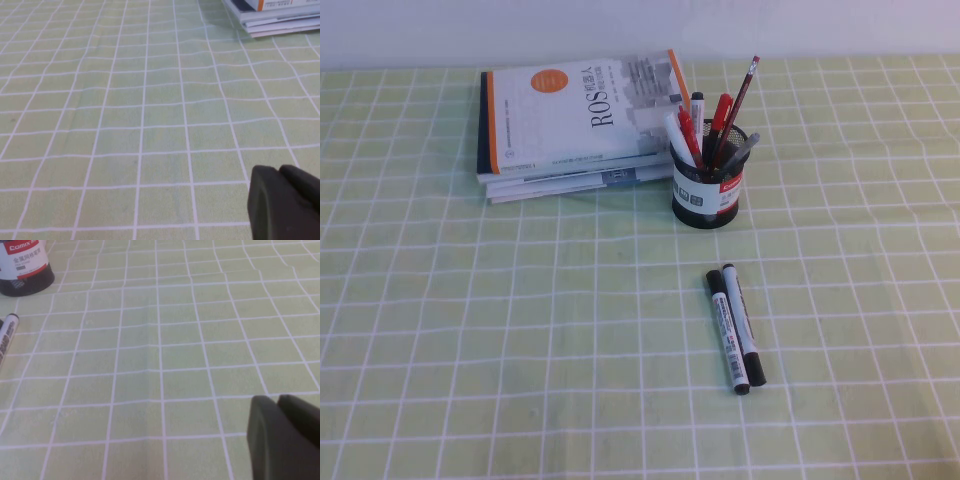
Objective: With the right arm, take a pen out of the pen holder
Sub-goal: 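Take a marker out of the pen holder and lay it on the table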
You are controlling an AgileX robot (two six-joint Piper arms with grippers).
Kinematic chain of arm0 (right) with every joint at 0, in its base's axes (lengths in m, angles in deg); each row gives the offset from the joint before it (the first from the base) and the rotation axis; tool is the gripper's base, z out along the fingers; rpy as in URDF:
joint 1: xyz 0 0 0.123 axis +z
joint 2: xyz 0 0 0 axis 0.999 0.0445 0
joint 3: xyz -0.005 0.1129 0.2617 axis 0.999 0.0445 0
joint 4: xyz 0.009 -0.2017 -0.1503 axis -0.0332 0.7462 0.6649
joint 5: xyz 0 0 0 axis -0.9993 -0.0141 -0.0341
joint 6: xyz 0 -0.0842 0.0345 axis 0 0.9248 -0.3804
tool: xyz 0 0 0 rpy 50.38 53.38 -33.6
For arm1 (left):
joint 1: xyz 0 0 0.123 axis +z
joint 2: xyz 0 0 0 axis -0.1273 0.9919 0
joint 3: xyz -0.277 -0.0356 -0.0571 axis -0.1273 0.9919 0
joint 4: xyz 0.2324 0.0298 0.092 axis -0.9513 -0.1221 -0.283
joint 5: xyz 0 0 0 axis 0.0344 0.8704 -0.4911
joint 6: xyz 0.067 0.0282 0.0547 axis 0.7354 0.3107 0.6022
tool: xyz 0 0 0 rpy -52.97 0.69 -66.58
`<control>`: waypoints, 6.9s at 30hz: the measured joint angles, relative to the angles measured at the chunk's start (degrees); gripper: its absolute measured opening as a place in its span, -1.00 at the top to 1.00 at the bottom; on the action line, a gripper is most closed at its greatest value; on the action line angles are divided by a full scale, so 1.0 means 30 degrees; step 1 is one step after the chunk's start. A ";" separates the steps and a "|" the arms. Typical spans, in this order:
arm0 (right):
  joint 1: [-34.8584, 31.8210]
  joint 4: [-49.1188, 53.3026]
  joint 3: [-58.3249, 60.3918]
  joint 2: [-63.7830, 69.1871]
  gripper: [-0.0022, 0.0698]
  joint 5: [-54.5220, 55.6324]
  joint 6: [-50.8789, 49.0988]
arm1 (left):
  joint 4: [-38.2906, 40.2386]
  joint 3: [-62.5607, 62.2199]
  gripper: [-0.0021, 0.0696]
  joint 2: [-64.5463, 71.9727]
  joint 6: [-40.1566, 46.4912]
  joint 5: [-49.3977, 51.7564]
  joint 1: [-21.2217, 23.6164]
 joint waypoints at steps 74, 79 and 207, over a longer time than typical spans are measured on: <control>0.0000 -0.9341 -0.1600 0.1806 0.97 0.2236 0.0000 | 0.0000 0.0000 0.96 0.0000 0.0000 0.0000 0.0000; 0.0000 -0.9341 -0.4246 0.5536 0.97 -0.0697 0.1113 | 0.0000 0.0000 0.96 0.0000 0.0000 0.0000 0.0000; 0.7584 -0.4024 -2.9869 4.1661 -0.09 1.6111 -0.2804 | 0.0000 0.0000 0.96 0.0000 0.0000 0.0000 0.0000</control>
